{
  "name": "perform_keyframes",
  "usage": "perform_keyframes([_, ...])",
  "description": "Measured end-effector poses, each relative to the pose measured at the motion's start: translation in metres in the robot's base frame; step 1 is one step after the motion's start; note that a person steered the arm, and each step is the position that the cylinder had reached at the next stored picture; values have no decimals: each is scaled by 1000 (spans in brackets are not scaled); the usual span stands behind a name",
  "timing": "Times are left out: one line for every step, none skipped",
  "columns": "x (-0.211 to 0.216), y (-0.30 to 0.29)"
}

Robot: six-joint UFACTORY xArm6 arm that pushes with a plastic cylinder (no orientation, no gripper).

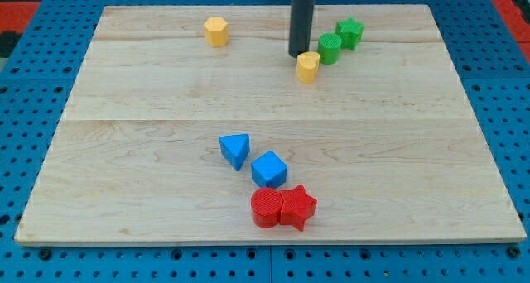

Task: Keep the green circle at the bottom right of the yellow heart

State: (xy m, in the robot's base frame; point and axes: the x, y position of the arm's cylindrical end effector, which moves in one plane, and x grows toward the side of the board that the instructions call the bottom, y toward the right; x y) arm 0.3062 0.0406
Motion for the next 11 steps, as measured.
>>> perform_keyframes([-21, -1])
perform_keyframes([-40, 38])
perform_keyframes([-29, 71])
perform_keyframes([-6, 103])
perform_keyframes([36, 97])
perform_keyframes([67, 74])
perform_keyframes([67, 91])
perform_keyframes([55, 78])
perform_keyframes([82, 88])
perform_keyframes([82, 84])
perform_keyframes([75, 72])
